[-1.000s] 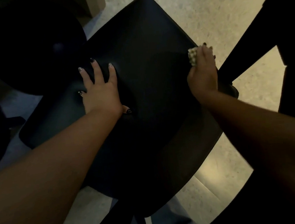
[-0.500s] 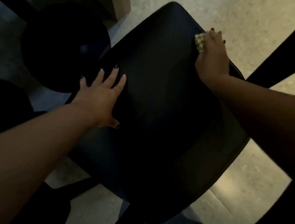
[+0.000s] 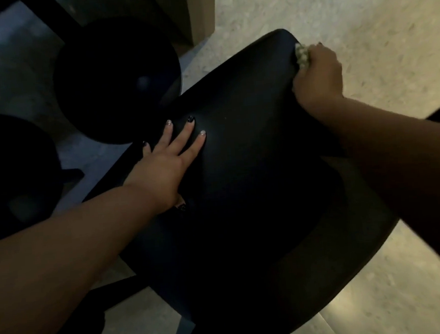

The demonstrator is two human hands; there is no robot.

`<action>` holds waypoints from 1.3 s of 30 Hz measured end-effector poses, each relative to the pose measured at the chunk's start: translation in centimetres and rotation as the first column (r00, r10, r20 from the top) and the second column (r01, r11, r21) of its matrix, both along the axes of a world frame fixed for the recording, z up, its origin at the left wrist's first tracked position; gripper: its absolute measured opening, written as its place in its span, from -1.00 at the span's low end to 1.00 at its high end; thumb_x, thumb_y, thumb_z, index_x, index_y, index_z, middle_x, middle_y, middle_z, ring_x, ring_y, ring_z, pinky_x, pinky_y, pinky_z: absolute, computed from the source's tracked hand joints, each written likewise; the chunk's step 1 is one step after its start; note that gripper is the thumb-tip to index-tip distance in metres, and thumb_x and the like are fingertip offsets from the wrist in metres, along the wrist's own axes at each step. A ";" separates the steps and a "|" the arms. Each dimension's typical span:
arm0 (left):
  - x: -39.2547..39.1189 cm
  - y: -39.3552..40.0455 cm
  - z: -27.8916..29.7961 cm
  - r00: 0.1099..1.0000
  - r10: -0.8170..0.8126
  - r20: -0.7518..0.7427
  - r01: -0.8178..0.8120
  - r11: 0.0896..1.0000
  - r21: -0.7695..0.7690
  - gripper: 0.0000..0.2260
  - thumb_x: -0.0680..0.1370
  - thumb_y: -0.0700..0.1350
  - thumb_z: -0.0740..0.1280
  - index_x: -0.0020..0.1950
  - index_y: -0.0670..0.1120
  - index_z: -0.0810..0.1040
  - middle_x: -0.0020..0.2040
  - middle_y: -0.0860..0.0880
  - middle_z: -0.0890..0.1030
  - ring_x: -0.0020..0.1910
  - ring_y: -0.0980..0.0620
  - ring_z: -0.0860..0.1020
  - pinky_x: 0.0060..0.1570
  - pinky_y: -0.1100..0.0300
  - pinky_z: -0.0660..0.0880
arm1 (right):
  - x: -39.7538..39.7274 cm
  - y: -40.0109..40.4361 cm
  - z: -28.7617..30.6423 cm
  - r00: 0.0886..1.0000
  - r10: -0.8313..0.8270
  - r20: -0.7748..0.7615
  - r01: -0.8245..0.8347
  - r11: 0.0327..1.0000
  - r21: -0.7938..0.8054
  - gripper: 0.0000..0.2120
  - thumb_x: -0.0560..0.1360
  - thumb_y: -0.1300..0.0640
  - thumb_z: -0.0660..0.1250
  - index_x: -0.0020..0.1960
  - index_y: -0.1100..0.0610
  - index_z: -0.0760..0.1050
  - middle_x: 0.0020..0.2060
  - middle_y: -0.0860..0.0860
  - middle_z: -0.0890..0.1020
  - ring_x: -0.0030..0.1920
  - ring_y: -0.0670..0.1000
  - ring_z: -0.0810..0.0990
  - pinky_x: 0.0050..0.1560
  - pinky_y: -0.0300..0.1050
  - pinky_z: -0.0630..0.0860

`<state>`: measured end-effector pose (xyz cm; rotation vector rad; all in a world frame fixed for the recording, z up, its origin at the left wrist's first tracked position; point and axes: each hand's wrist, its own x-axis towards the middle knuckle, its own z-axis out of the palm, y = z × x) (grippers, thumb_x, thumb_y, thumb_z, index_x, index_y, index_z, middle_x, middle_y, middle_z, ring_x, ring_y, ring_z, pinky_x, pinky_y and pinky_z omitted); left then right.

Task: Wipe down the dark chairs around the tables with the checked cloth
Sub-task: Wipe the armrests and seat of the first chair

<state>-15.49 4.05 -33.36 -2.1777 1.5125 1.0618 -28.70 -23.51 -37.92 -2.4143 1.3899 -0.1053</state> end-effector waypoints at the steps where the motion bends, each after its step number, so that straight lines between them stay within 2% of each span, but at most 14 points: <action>1: 0.0 0.0 0.0 1.000 0.007 -0.005 -0.007 1.000 -0.006 0.20 0.31 -0.04 0.58 0.53 0.12 -0.36 0.52 0.08 -0.44 0.51 -0.12 -0.38 0.44 -0.27 -0.06 | 1.1 0.3 0.3 0.986 -0.167 0.026 0.166 0.986 0.031 -0.66 0.51 0.21 0.11 0.23 0.25 0.46 0.27 0.20 0.47 0.31 0.21 0.40 0.27 0.00 0.33; 4: 0.0 0.1 0.0 1.000 0.022 -0.014 -0.023 1.000 -0.020 0.20 0.31 -0.06 0.59 0.53 0.13 -0.35 0.52 0.08 -0.44 0.51 -0.12 -0.38 0.44 -0.28 -0.08 | 3.5 3.4 0.1 0.964 -0.263 0.047 0.264 0.964 -0.016 -0.59 0.54 0.18 0.12 0.38 0.21 0.36 0.40 0.16 0.35 0.44 0.15 0.24 0.44 -0.04 0.17; 7: -0.1 0.3 0.0 0.999 0.034 -0.031 -0.035 0.999 -0.027 0.20 0.31 -0.06 0.59 0.53 0.14 -0.35 0.51 0.09 -0.44 0.50 -0.09 -0.40 0.44 -0.25 -0.11 | 3.5 9.6 -1.8 0.963 0.221 0.153 -0.200 0.970 -0.139 -0.51 0.49 0.23 0.03 0.37 0.35 0.38 0.37 0.31 0.38 0.42 0.30 0.28 0.48 0.10 0.14; 9: 0.0 0.4 0.0 0.999 0.038 -0.036 -0.039 0.999 -0.031 0.19 0.32 -0.05 0.58 0.53 0.14 -0.34 0.52 0.10 -0.44 0.50 -0.07 -0.41 0.45 -0.24 -0.12 | 2.7 11.1 -1.9 0.784 0.596 0.171 -0.573 0.802 -0.168 -0.54 0.44 0.28 0.05 0.26 0.43 0.46 0.25 0.35 0.48 0.33 0.38 0.39 0.38 0.24 0.29; 11: 0.0 0.5 0.1 0.998 0.043 -0.041 -0.045 0.998 -0.042 0.18 0.32 -0.06 0.58 0.54 0.15 -0.33 0.52 0.11 -0.44 0.50 -0.06 -0.41 0.45 -0.23 -0.13 | 2.3 8.6 -1.3 0.651 0.750 0.118 -0.724 0.660 -0.197 -0.54 0.44 0.28 0.06 0.27 0.40 0.47 0.26 0.34 0.48 0.34 0.37 0.38 0.38 0.25 0.29; 13: 0.0 0.6 0.0 0.997 0.054 -0.054 -0.058 0.997 -0.060 0.19 0.31 -0.08 0.59 0.53 0.16 -0.33 0.52 0.11 -0.43 0.50 -0.04 -0.41 0.45 -0.23 -0.13 | 1.9 4.9 -0.5 0.741 0.671 0.030 -0.662 0.736 -0.142 -0.52 0.49 0.27 0.07 0.39 0.31 0.38 0.39 0.27 0.37 0.44 0.27 0.27 0.47 0.13 0.15; 15: 0.0 0.6 -0.1 0.994 0.081 -0.070 -0.087 0.992 -0.088 0.22 0.27 -0.09 0.61 0.54 0.15 -0.32 0.52 0.09 -0.43 0.50 -0.03 -0.40 0.47 -0.22 -0.12 | 2.0 2.4 0.4 0.929 0.369 -0.009 -0.369 0.928 -0.050 -0.50 0.54 0.29 0.12 0.49 0.21 0.25 0.49 0.16 0.23 0.52 0.13 0.10 0.52 0.00 0.03; 18: 0.0 1.1 -0.4 0.982 0.170 -0.082 -0.181 0.972 -0.152 0.31 0.20 -0.09 0.65 0.55 0.02 -0.35 0.53 0.04 -0.41 0.55 -0.03 -0.28 0.51 -0.10 -0.10 | 3.9 5.3 0.3 0.999 0.048 -0.020 -0.049 0.997 -0.065 -0.49 0.56 0.26 0.12 0.50 0.22 0.19 0.52 0.14 0.16 0.54 0.14 0.01 0.53 -0.01 -0.02; 22: 0.5 2.6 -0.4 0.977 0.207 -0.054 -0.213 0.961 -0.175 0.29 0.23 0.08 0.62 0.55 -0.12 -0.33 0.52 -0.07 -0.44 0.54 -0.06 -0.31 0.51 0.06 -0.14 | 3.9 16.5 -1.8 0.940 0.320 0.115 -0.305 0.943 -0.134 -0.46 0.42 0.26 0.03 0.36 0.40 0.37 0.35 0.35 0.38 0.41 0.34 0.29 0.46 0.20 0.16; 25: 1.2 3.7 0.0 0.977 0.210 -0.032 -0.212 0.972 -0.105 0.24 0.28 0.20 0.55 0.55 -0.07 -0.35 0.53 -0.09 -0.41 0.52 -0.11 -0.34 0.53 -0.06 -0.08 | 1.5 20.9 -0.9 0.718 0.678 0.157 -0.675 0.733 -0.080 -0.52 0.43 0.31 0.06 0.30 0.40 0.44 0.30 0.31 0.47 0.36 0.35 0.36 0.37 0.26 0.25; 28: 2.8 4.6 0.7 0.996 0.068 -0.061 -0.068 0.998 0.005 0.28 0.26 0.18 0.57 0.53 -0.03 -0.40 0.52 -0.05 -0.43 0.52 -0.12 -0.35 0.51 -0.03 -0.11 | 0.8 15.6 -1.5 0.567 0.818 0.095 -0.800 0.574 -0.176 -0.58 0.49 0.32 0.05 0.27 0.38 0.47 0.27 0.31 0.49 0.31 0.38 0.41 0.32 0.31 0.29; 33: 4.0 5.8 1.0 0.996 -0.077 -0.043 0.079 0.996 0.052 0.31 0.24 0.07 0.62 0.48 0.02 -0.47 0.47 0.00 -0.52 0.50 -0.13 -0.37 0.47 -0.01 -0.08 | -0.2 11.1 -0.9 0.942 0.328 0.069 -0.323 0.943 -0.077 -0.45 0.47 0.35 0.14 0.46 0.30 0.26 0.46 0.23 0.27 0.50 0.26 0.11 0.50 0.08 -0.03; 36: 3.8 6.0 0.8 0.998 -0.040 -0.052 0.040 0.999 0.003 0.32 0.21 0.00 0.64 0.52 0.02 -0.40 0.49 0.01 -0.48 0.51 -0.10 -0.36 0.48 0.02 -0.07 | 1.1 17.1 -1.9 0.979 0.140 0.147 -0.115 0.979 -0.166 -0.44 0.39 0.34 0.13 0.40 0.36 0.33 0.40 0.28 0.35 0.45 0.32 0.20 0.49 0.07 0.00; 39: 3.8 6.1 0.5 0.998 -0.053 -0.038 0.053 0.999 -0.012 0.34 0.18 0.02 0.65 0.51 0.01 -0.41 0.52 -0.05 -0.43 0.52 -0.14 -0.34 0.48 0.07 -0.14 | 0.5 26.5 -2.6 0.916 0.307 0.256 -0.287 0.951 -0.115 -0.58 0.54 0.33 0.06 0.38 0.37 0.35 0.36 0.34 0.38 0.40 0.32 0.30 0.49 0.10 0.13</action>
